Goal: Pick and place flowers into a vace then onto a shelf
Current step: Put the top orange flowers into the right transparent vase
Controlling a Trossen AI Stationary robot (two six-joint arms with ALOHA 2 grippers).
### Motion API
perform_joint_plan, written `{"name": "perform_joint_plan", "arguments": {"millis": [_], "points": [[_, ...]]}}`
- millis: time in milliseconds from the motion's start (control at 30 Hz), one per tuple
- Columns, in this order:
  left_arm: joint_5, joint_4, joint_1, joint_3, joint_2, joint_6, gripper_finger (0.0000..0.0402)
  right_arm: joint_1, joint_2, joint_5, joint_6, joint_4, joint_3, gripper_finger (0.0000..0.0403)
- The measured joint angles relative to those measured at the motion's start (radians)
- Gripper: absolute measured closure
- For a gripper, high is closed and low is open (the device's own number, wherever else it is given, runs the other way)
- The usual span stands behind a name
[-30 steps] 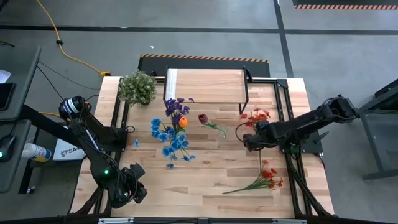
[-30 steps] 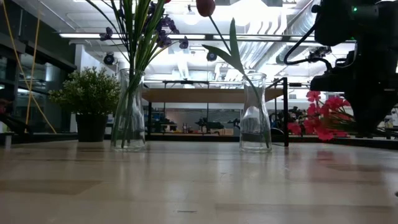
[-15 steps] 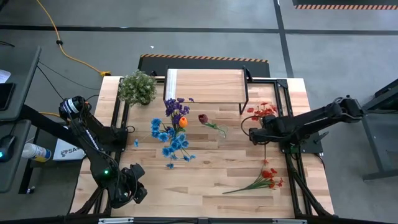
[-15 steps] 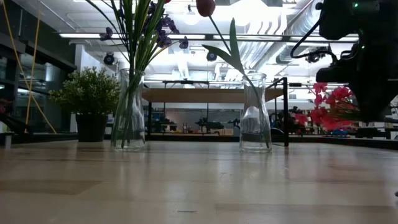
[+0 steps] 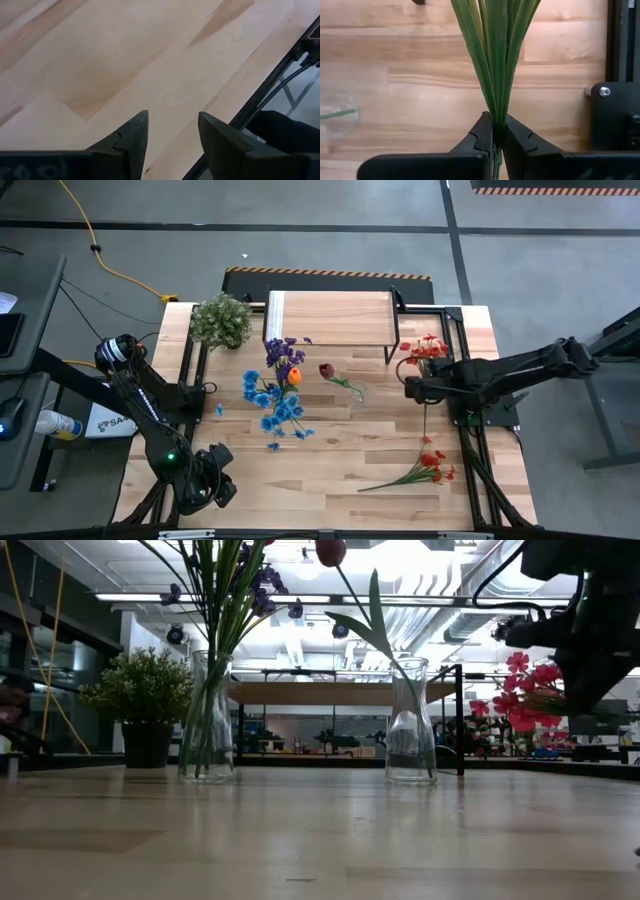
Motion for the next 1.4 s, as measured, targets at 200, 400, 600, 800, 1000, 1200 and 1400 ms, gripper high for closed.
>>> {"name": "perform_joint_plan", "arguments": {"millis": [200, 400, 600, 800, 1000, 1200, 1400], "points": [[0.000, 0.009, 0.000, 0.000, 0.000, 0.000, 0.0195, 0.004, -0.062, 0.004, -0.007, 0.022, 0.000, 0.0387], [0.000, 0.009, 0.000, 0.000, 0.000, 0.000, 0.0195, 0.013, -0.114, 0.018, -0.023, 0.073, 0.001, 0.0387], [0.000, 0.009, 0.000, 0.000, 0.000, -0.015, 0.0195, 0.021, -0.132, 0.055, -0.063, 0.087, 0.057, 0.0387], [0.000, 0.008, 0.000, 0.000, 0.000, -0.021, 0.0195, 0.048, -0.132, 0.143, -0.133, 0.081, 0.174, 0.0387], [0.000, 0.008, 0.000, 0.000, 0.000, -0.022, 0.0195, 0.058, -0.132, 0.232, -0.206, 0.073, 0.279, 0.0391], [0.000, 0.009, 0.000, 0.000, 0.000, -0.022, 0.0195, 0.058, -0.131, 0.296, -0.260, 0.073, 0.349, 0.0392], [0.000, 0.009, 0.000, 0.000, 0.000, -0.022, 0.0195, 0.058, -0.131, 0.367, -0.342, 0.148, 0.385, 0.0393]]}}
